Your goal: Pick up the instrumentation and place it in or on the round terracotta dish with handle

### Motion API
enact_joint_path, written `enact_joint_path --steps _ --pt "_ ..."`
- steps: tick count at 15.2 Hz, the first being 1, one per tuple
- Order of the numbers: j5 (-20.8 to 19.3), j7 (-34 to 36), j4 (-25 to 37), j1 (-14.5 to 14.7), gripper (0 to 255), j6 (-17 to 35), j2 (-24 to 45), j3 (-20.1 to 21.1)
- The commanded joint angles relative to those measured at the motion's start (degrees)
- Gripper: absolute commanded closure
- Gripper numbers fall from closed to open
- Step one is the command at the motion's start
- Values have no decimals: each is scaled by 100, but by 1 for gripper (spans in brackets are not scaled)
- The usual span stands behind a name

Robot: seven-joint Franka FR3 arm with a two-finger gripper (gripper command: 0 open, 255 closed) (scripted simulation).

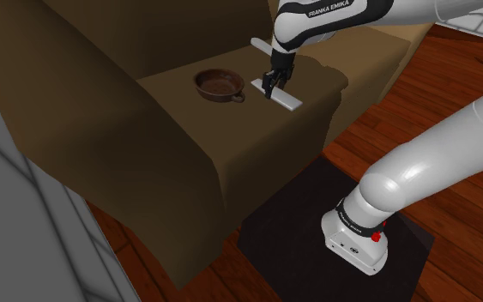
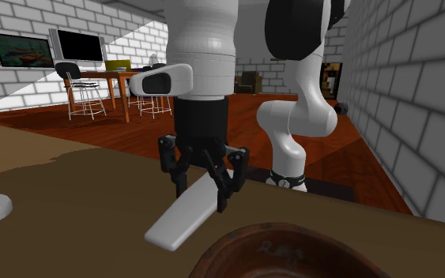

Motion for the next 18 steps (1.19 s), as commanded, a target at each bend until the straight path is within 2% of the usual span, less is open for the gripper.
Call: enact_joint_path --steps 1,18 --pt "1 -3 53 1 255 -80 -27 1" --pt "20 -41 1131 6 255 -1411 -280 7"
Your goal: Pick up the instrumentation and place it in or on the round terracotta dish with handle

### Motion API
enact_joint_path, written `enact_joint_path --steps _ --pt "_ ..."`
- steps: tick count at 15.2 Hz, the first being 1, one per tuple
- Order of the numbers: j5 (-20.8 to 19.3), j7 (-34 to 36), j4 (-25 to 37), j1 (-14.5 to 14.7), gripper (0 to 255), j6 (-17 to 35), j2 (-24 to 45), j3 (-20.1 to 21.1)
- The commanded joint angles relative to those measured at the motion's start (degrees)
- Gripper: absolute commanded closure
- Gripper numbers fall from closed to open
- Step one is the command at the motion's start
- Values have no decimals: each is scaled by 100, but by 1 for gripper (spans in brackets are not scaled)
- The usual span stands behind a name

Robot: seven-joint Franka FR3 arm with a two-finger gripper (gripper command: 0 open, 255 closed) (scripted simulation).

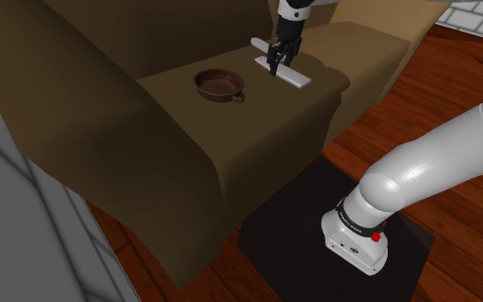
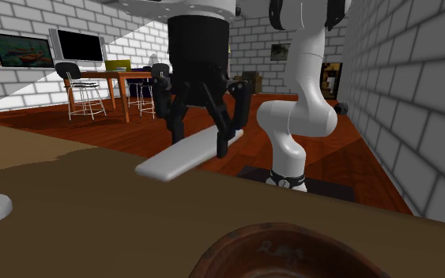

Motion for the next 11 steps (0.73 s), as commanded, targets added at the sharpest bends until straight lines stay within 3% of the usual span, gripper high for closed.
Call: enact_joint_path --steps 1,11 --pt "0 -6 143 -1 255 -154 -9 -1" --pt "7 -27 948 0 255 -924 26 3"
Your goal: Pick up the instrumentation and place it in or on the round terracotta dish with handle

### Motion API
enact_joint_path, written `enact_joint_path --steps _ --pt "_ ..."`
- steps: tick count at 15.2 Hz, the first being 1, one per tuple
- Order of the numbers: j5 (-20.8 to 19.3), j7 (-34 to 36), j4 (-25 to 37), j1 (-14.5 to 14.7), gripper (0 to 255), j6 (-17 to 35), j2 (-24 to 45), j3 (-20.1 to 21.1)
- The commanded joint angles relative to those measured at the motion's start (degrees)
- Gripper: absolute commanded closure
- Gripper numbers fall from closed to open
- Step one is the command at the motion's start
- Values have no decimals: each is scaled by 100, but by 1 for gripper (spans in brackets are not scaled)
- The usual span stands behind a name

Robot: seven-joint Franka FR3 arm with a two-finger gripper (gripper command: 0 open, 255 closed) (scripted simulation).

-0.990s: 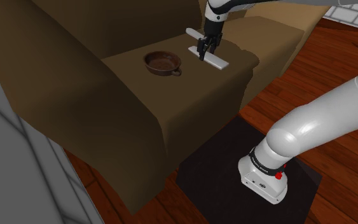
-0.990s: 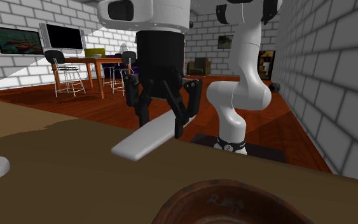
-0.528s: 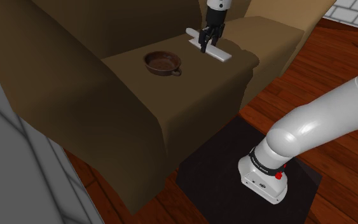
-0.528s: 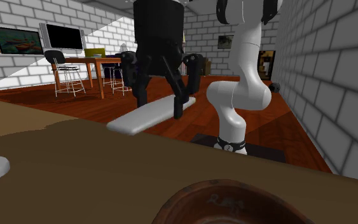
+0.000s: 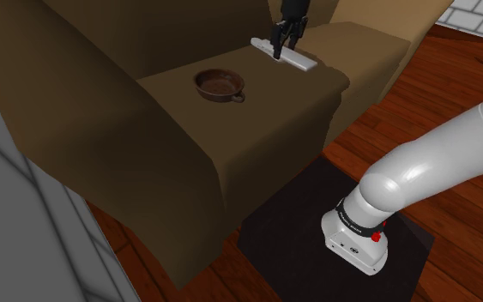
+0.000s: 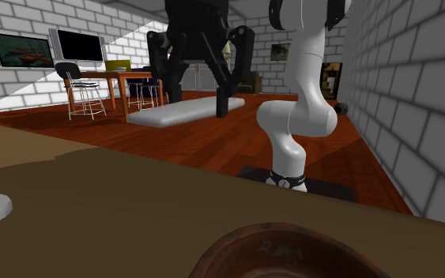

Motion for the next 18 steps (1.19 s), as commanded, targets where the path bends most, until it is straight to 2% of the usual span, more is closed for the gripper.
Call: enact_joint_path --steps 1,9,18 --pt "0 -9 179 -2 255 -170 10 -2" --pt "56 811 1215 320 255 -281 958 509" --pt "-161 1804 3167 825 255 -699 2541 1012"
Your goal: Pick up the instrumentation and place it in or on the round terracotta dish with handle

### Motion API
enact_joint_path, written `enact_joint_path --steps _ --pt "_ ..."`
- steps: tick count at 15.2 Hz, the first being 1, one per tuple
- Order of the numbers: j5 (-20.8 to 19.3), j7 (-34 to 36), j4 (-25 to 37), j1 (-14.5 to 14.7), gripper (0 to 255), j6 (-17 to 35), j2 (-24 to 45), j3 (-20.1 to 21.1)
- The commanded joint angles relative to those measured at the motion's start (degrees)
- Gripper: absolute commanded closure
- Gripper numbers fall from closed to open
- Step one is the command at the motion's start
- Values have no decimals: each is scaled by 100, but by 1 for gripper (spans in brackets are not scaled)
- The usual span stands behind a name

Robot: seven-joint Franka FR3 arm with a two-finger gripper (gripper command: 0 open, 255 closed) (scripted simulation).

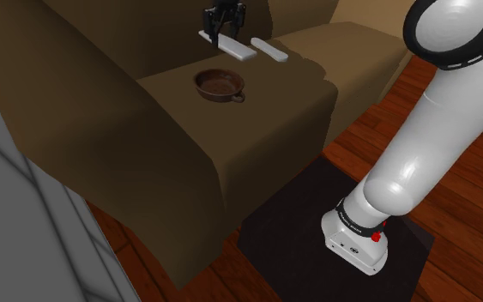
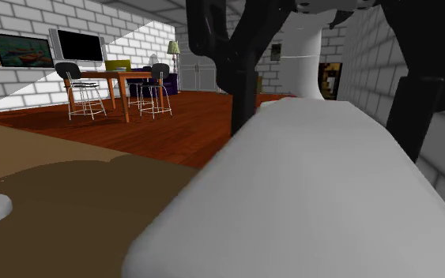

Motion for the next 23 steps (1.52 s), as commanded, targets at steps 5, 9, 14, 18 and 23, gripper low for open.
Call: enact_joint_path --steps 5,9,14,18,23 --pt "-23 130 -227 63 255 353 128 44" --pt "-17 136 -591 54 255 676 86 40" --pt "-17 147 -982 47 255 1047 66 36" --pt "-17 147 -980 48 255 1047 68 36" --pt "-17 147 -980 48 0 1046 68 36"
